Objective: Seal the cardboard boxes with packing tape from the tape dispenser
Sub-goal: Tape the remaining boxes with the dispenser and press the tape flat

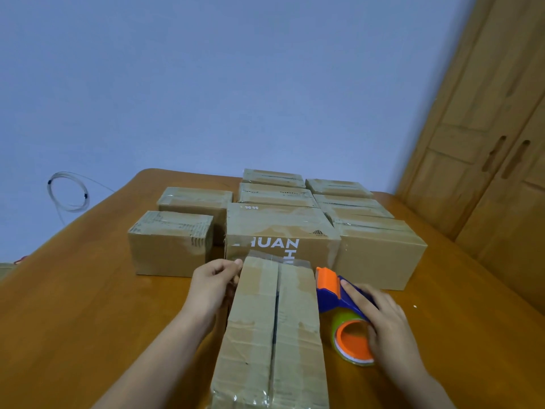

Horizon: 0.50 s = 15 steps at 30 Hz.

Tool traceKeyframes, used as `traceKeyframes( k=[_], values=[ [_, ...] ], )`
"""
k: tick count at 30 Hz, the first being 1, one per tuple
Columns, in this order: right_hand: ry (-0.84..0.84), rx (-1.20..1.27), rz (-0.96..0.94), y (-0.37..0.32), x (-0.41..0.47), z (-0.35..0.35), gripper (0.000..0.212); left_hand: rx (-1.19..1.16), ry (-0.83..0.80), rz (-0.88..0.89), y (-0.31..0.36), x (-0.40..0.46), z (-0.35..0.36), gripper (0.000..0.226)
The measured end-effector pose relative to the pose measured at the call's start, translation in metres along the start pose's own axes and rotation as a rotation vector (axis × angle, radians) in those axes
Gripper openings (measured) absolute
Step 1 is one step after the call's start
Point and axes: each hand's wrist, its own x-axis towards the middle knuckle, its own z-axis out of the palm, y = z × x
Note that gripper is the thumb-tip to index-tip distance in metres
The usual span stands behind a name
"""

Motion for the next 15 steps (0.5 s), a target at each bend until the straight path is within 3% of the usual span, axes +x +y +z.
traceKeyframes(
  k=[4, 7, 12, 15],
  values=[
    [-0.016, 0.017, 0.051, -0.006, -0.004, 0.005, 0.104, 0.140, 0.046, 0.166, -0.003, 0.000, 0.000, 0.020],
    [-0.031, 0.038, 0.069, -0.009, -0.003, 0.006, 0.108, 0.261, 0.070, 0.226, -0.003, 0.001, -0.001, 0.015],
    [-0.032, 0.067, 0.096, -0.015, -0.002, 0.003, 0.107, 0.415, 0.054, 0.195, -0.003, -0.002, -0.001, 0.049],
    [-0.020, 0.064, 0.111, -0.021, -0.003, 0.002, 0.106, 0.433, 0.069, 0.176, -0.004, -0.008, -0.003, 0.050]
  ],
)
